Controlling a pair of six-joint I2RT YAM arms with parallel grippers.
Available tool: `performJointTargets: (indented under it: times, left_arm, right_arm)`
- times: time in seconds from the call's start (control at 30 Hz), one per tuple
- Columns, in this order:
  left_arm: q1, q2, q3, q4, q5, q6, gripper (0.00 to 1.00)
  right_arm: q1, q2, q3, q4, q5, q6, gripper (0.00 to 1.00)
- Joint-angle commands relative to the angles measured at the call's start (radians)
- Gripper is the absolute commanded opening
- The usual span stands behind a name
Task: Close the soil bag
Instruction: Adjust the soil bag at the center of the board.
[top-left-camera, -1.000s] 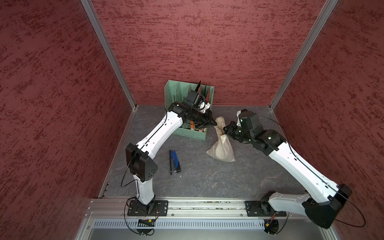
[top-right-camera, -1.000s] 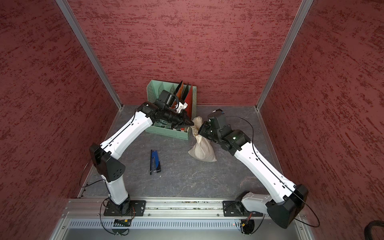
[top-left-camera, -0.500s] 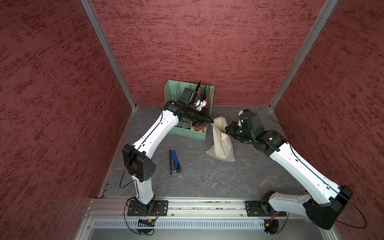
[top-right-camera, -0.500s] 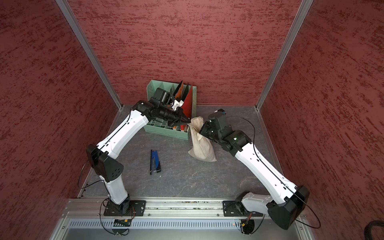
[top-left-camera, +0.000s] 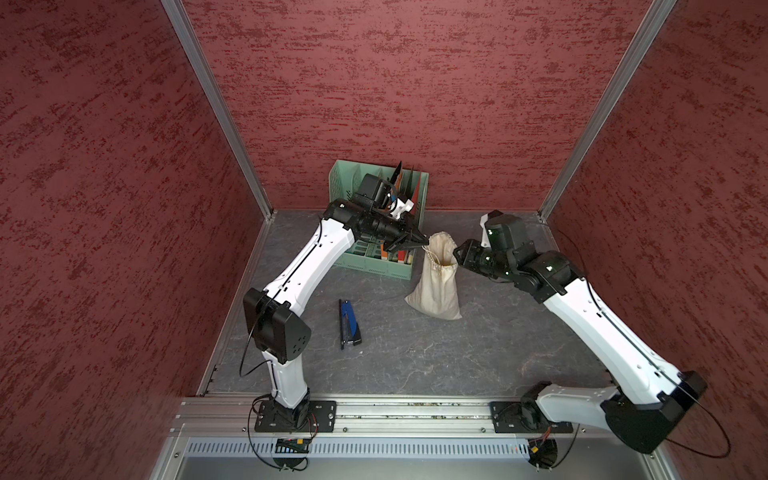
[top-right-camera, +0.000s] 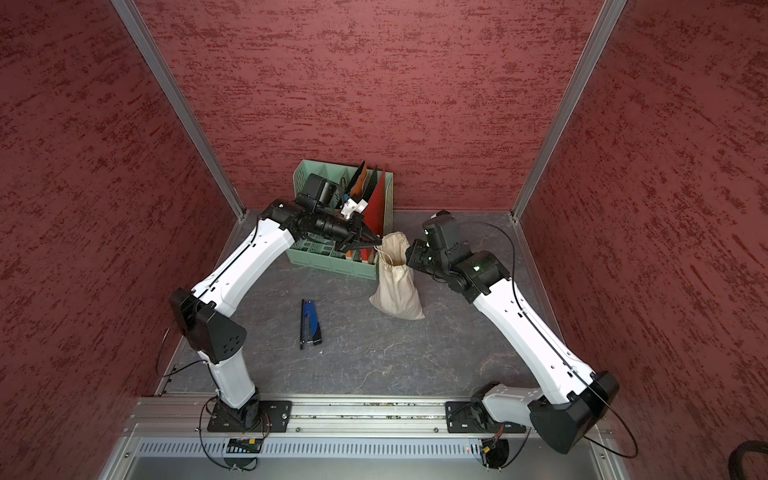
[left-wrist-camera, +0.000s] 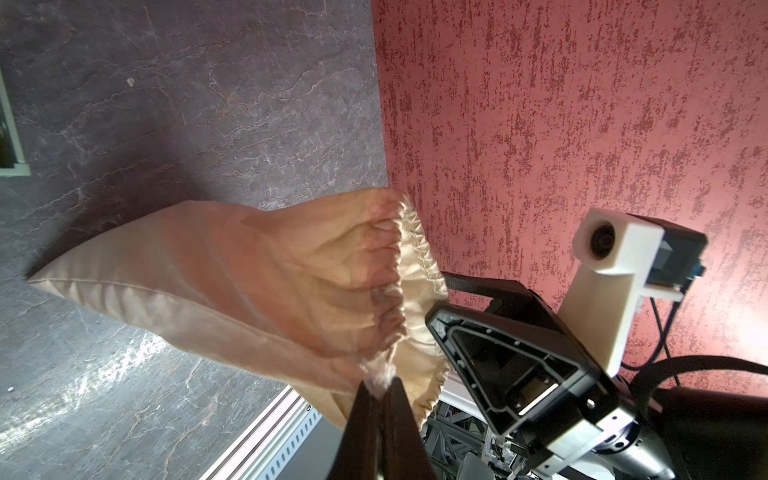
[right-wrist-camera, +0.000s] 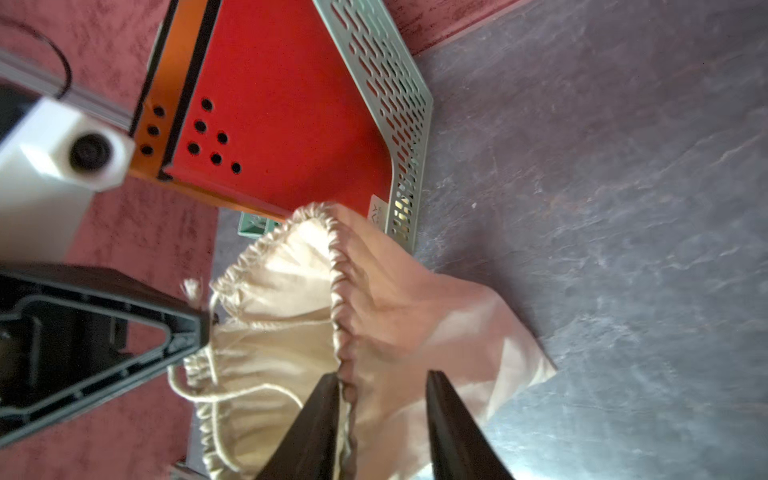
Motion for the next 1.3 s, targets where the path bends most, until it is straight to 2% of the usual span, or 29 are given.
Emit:
performJointTargets:
  times: [0.0,0.1,0.2,0.4,0.6,0.7,0.87,0.97,1.07,1.17,1.27]
  left_arm:
    - [0.01,-0.017,0.055,0.018,0.072,0.036,0.0]
    - [0.01,-0.014,0.08,-0.019,0.084,0.067,0.0]
    - [0.011,-0.016,0.086,-0.044,0.093,0.088,0.0]
    - [0.012,-0.029,0.076,-0.054,0.107,0.104,0.0]
    - [0.017,-0.035,0.069,-0.057,0.123,0.114,0.0]
    - [0.02,-0.042,0.056,-0.055,0.131,0.116,0.0]
    - [0.027,-0.065,0.013,-0.039,0.142,0.104,0.0]
    - [0.028,-0.079,-0.004,-0.031,0.145,0.1,0.01]
    - [0.029,-0.091,-0.023,-0.022,0.148,0.094,0.01]
    - [0.028,-0.102,-0.038,-0.009,0.153,0.085,0.12]
    - [0.027,-0.113,-0.046,-0.001,0.157,0.08,0.17]
  right_arm:
    - [-0.027,0.008,0.069,-0.046,-0.065,-0.099,0.57]
    - [-0.037,0.044,0.133,-0.081,-0.121,-0.166,0.68]
    - [-0.039,0.1,0.216,-0.156,-0.147,-0.223,0.71]
    - [-0.039,0.203,0.303,-0.217,-0.199,-0.253,0.72]
    - [-0.04,0.263,0.328,-0.275,-0.166,-0.239,0.69]
    - [-0.039,0.26,0.313,-0.278,-0.154,-0.226,0.6]
    - [-0.039,0.204,0.268,-0.265,-0.121,-0.183,0.12]
    - [-0.039,0.151,0.224,-0.22,-0.151,-0.14,0.06]
    - [-0.039,0.136,0.198,-0.197,-0.169,-0.112,0.04]
    - [-0.039,0.138,0.19,-0.185,-0.178,-0.098,0.03]
    - [-0.038,0.139,0.193,-0.179,-0.185,-0.088,0.02]
